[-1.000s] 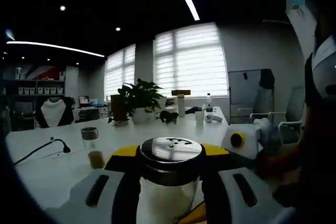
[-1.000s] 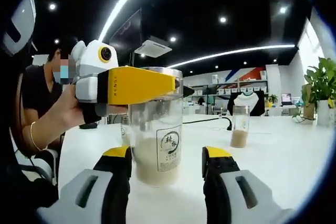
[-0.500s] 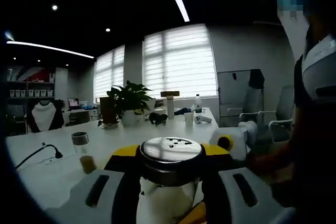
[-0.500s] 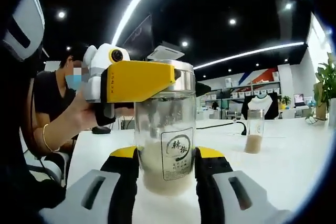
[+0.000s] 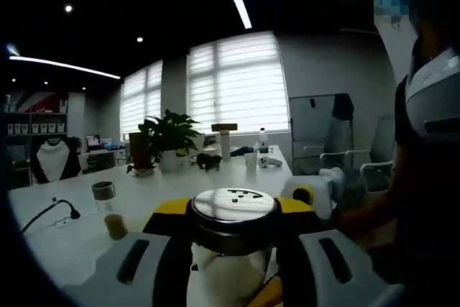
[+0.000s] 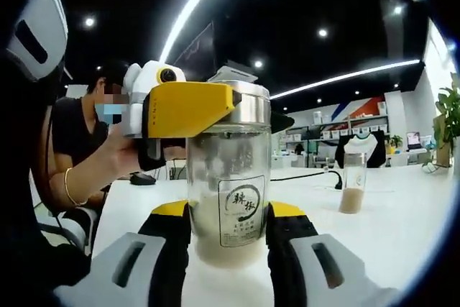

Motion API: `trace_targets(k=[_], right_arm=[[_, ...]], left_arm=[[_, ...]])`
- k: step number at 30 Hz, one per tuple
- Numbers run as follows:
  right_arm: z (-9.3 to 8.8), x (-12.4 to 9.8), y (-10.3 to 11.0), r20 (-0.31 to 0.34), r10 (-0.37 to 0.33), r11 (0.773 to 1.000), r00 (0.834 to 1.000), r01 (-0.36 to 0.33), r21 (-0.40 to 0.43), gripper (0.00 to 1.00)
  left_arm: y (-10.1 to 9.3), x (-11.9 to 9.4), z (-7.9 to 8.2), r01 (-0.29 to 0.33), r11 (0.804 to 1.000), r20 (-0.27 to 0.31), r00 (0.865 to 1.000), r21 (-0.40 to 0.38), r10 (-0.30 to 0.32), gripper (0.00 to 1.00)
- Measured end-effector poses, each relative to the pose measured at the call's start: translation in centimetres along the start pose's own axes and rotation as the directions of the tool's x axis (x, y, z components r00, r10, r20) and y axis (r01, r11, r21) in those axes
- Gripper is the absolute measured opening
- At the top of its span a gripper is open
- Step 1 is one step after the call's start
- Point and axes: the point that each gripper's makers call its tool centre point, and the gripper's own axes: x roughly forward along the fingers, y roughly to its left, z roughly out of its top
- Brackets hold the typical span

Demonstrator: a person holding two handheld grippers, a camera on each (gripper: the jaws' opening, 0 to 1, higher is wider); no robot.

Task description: Rotate the seasoning bottle until the label or dispensing opening points toward the visible target arrow and the bottle remains upright within the marked orientation range

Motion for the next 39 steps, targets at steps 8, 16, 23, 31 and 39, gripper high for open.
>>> trace_targets(k=[8,16,23,31,39], right_arm=[[-0.7,0.1,0.3,-0.06,-0.009,1.0,0.998,0.007,-0.021,0.39],[-0.4,-0.1,0.6,-0.053,0.004,1.0,0.999,-0.005,-0.022,0.39],[0.0,0.1,0.5,-0.051,-0.029,1.0,0.998,0.028,-0.014,0.39],[0.7,0.0,0.4,-0.038,-0.086,0.996,0.996,0.086,-0.009,0.38],[0.1,-0.2,-2.0,-0.043,-0.255,0.966,0.966,0.253,-0.043,0.38]], left_arm=[[0.0,0.1,-0.7,0.004,1.0,-0.023,1.0,0.001,-0.004,0.46],[0.0,-0.2,-0.4,0.01,0.999,0.004,1.0,-0.033,-0.01,0.46],[0.0,-0.1,0.0,0.018,1.0,0.0,1.0,-0.018,-0.018,0.46],[-0.1,-0.1,0.6,0.03,0.999,0.022,0.999,-0.026,-0.03,0.46],[1.0,0.1,0.3,-0.044,0.999,0.021,0.999,0.003,0.044,0.44]])
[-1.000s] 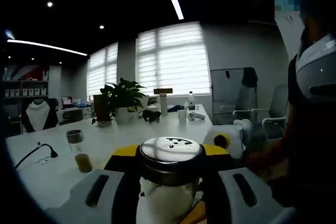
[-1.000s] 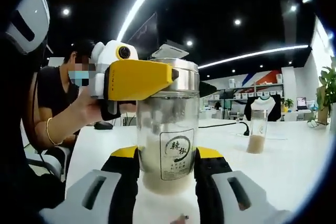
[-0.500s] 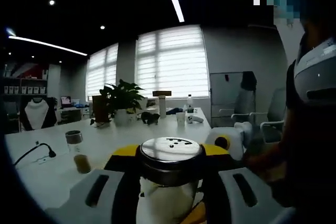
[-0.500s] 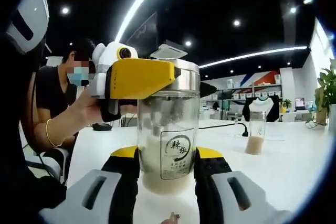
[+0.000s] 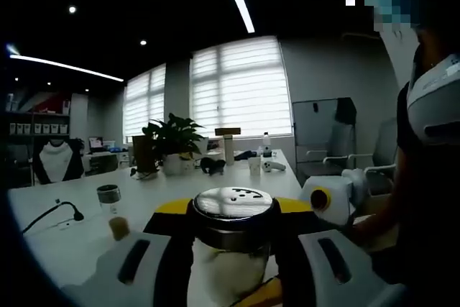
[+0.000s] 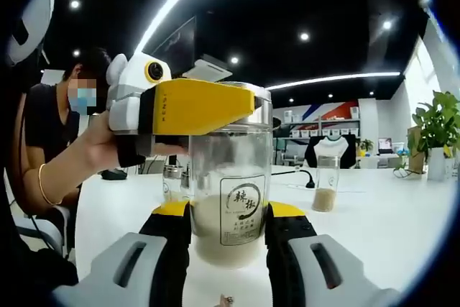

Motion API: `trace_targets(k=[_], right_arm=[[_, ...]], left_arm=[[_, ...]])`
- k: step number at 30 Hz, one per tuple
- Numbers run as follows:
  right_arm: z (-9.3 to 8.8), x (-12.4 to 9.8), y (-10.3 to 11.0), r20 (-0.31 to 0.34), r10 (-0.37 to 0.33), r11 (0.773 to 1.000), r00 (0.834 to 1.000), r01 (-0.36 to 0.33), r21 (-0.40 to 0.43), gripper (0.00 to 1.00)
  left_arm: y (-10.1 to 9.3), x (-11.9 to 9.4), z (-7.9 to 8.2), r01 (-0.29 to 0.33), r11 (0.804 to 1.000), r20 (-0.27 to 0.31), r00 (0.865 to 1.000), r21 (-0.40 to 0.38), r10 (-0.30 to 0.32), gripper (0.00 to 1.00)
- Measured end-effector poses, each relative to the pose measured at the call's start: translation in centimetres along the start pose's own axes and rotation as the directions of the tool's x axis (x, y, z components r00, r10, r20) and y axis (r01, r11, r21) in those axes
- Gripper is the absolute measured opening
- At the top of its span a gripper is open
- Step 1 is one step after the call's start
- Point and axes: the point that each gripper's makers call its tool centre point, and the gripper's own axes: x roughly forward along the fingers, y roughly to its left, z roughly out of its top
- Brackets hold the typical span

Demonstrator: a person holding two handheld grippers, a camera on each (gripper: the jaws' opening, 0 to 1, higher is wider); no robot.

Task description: Rotate the seasoning bottle until the label or dispensing opening points toward the visible target arrow and the bottle remains upright within the marked orientation range

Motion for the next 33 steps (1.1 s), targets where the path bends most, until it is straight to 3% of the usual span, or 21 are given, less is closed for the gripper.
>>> trace_targets(k=[5,9,13,18,21,24,26,28,30,33], right_arm=[[-0.2,0.1,-0.7,-0.003,-0.088,0.996,0.996,0.088,-0.008,0.38],[-0.7,0.3,-1.7,-0.021,-0.161,0.987,0.987,0.16,-0.022,0.38],[-0.5,0.5,-1.5,0.009,-0.166,0.986,0.986,0.165,0.022,0.38],[-0.6,0.5,-1.6,0.007,-0.202,0.979,0.979,0.202,-0.025,0.38],[-0.3,0.6,-1.6,0.018,-0.218,0.975,0.976,0.219,-0.033,0.38],[-0.2,0.7,-1.5,0.025,-0.229,0.971,0.973,0.231,-0.058,0.38],[-0.2,0.8,-1.4,0.03,-0.236,0.969,0.971,0.237,-0.069,0.38],[-0.2,0.8,-1.3,0.033,-0.239,0.969,0.971,0.24,-0.063,0.38],[-0.2,0.9,-1.2,0.038,-0.241,0.969,0.97,0.243,-0.048,0.38],[-0.2,0.9,-1.1,0.036,-0.245,0.968,0.969,0.246,-0.056,0.38]], left_arm=[[0.8,0.2,-0.4,-0.093,0.995,0.008,0.996,-0.045,0.094,0.44],[2.0,-0.1,-0.5,-0.249,0.968,0.011,0.968,0.023,0.249,0.43],[1.9,0.3,-0.7,-0.269,0.963,0.022,0.963,-0.013,0.269,0.44],[2.0,0.4,-1.0,-0.331,0.944,0.014,0.944,-0.007,0.331,0.45],[2.2,0.3,-1.6,-0.39,0.918,-0.026,0.919,0.078,0.393,0.46],[2.2,0.2,-1.5,-0.427,0.902,-0.011,0.904,0.06,0.428,0.47],[2.5,-0.1,-1.6,-0.472,0.881,-0.009,0.881,0.039,0.472,0.48],[2.3,-0.1,-1.7,-0.493,0.869,-0.003,0.87,0.027,0.494,0.5],[2.0,0.0,-1.6,-0.491,0.87,0.017,0.871,0.034,0.491,0.54],[2.2,-0.2,-1.7,-0.517,0.855,0.016,0.856,0.049,0.517,0.54]])
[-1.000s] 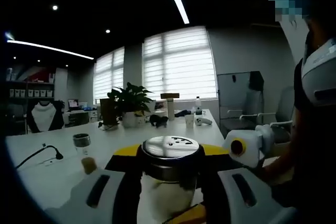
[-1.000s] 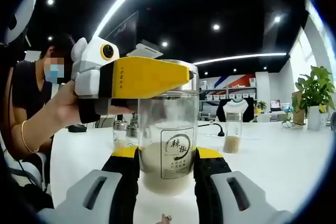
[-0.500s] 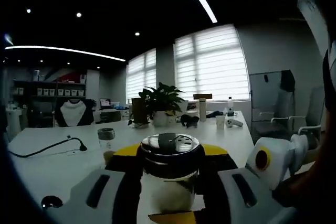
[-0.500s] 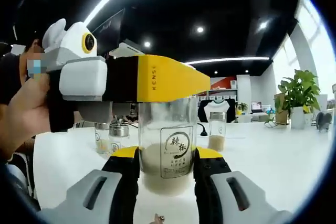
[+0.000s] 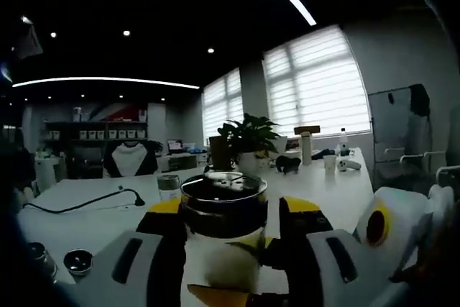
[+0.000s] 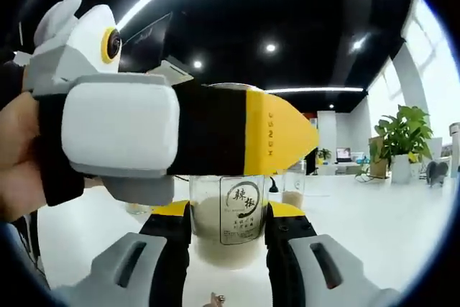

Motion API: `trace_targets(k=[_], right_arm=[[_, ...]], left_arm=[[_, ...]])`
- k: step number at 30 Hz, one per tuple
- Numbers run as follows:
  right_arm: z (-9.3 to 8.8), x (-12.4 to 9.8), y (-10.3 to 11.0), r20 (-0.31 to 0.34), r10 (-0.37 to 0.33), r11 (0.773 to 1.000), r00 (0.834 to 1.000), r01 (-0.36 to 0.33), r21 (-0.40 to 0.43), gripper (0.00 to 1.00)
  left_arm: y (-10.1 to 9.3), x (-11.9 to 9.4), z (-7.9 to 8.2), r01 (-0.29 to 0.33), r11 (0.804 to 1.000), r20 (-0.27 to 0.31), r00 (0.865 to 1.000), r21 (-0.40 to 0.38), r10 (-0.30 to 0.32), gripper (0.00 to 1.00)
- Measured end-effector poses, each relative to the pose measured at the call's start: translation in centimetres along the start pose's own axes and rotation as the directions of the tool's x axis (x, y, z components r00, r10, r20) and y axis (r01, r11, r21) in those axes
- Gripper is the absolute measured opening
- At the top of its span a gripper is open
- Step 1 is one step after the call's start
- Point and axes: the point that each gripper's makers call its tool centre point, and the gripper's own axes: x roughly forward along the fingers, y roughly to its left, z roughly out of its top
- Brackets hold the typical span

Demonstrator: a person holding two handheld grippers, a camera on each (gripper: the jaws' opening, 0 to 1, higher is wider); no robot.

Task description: Rotate the seasoning bottle until the label or dispensing opening points toward the visible target arrow and the bottle remains upright within the marked orientation range

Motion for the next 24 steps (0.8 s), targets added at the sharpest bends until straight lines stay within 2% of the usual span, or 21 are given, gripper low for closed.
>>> trace_targets(k=[3,6,10,17,21,24], right_arm=[[-0.1,0.0,0.1,-0.004,0.001,1.0,1.0,-0.001,0.007,0.38],[-0.3,0.0,0.3,-0.009,-0.003,1.0,1.0,0.003,0.003,0.38],[-0.6,-0.1,0.4,-0.02,-0.005,1.0,1.0,0.005,0.013,0.38],[-1.1,-0.2,0.6,-0.039,0.004,1.0,0.999,-0.003,0.028,0.38],[-1.4,-0.2,0.4,-0.054,0.007,0.999,0.999,-0.005,0.033,0.38],[-1.2,-0.1,0.3,-0.058,0.023,1.0,0.998,-0.022,0.016,0.38]], left_arm=[[0.3,0.0,0.0,-0.021,1.0,0.0,1.0,-0.023,0.021,0.53],[0.6,-0.1,-0.2,-0.071,0.997,0.0,0.997,-0.039,0.072,0.53],[1.2,-0.2,-0.6,-0.111,0.993,-0.005,0.994,-0.04,0.111,0.46],[1.2,-0.2,-0.9,-0.107,0.993,-0.009,0.994,-0.051,0.106,0.46],[1.2,0.0,-1.1,-0.076,0.996,-0.014,0.997,-0.056,0.075,0.46],[1.5,0.0,-0.9,-0.036,0.994,0.004,0.999,-0.105,0.036,0.45]])
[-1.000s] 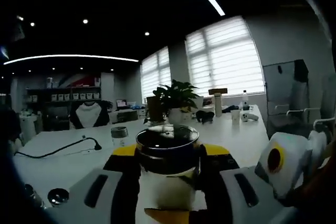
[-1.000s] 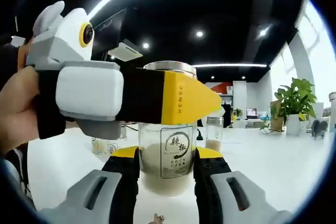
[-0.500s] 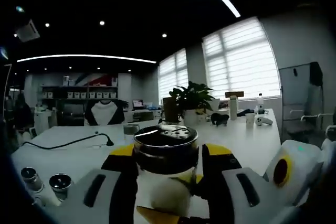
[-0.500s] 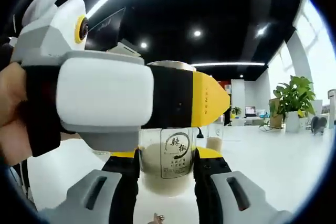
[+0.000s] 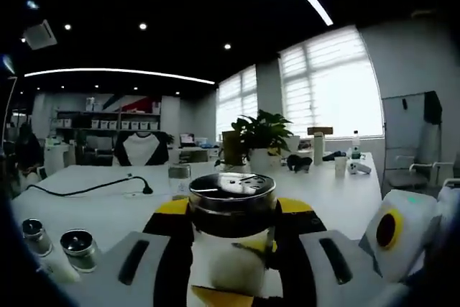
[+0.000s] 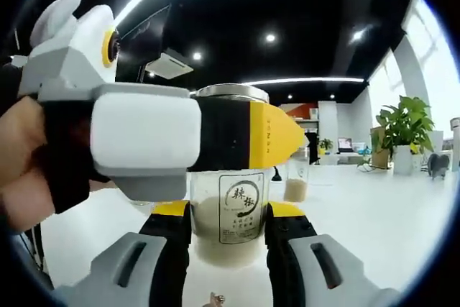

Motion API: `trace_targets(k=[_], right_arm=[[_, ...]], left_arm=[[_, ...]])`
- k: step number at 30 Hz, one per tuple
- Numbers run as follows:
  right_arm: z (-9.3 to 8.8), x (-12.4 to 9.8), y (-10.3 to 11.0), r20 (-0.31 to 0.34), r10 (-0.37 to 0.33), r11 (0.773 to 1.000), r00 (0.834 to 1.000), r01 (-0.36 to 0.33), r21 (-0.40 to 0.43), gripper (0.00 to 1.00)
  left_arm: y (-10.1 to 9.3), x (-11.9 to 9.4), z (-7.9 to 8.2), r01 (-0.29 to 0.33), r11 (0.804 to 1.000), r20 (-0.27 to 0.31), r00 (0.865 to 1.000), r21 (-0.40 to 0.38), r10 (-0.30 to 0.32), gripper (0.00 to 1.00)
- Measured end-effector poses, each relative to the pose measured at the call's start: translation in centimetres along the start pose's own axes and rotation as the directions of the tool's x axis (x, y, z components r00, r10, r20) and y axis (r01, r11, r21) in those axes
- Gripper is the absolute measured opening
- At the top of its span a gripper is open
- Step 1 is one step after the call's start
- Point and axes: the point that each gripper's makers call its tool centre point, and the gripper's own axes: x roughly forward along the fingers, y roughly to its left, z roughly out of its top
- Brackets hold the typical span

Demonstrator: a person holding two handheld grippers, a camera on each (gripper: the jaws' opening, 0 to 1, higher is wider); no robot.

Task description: Rotate the seasoning bottle until the label or dispensing opening points toward the visible target arrow and the bottle remains upright within the marked orientation range

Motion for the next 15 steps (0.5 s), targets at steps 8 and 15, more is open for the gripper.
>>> trace_targets(k=[8,15], right_arm=[[0.2,0.1,0.6,-0.003,0.067,0.998,0.998,-0.067,-0.016,0.38],[0.5,-0.5,1.3,-0.004,0.131,0.991,0.991,-0.131,-0.036,0.36]], left_arm=[[0.5,-0.3,0.0,0.045,0.999,-0.003,0.999,0.002,-0.045,0.45],[1.2,-0.2,-0.4,0.075,0.997,-0.018,0.997,0.018,-0.075,0.45]])
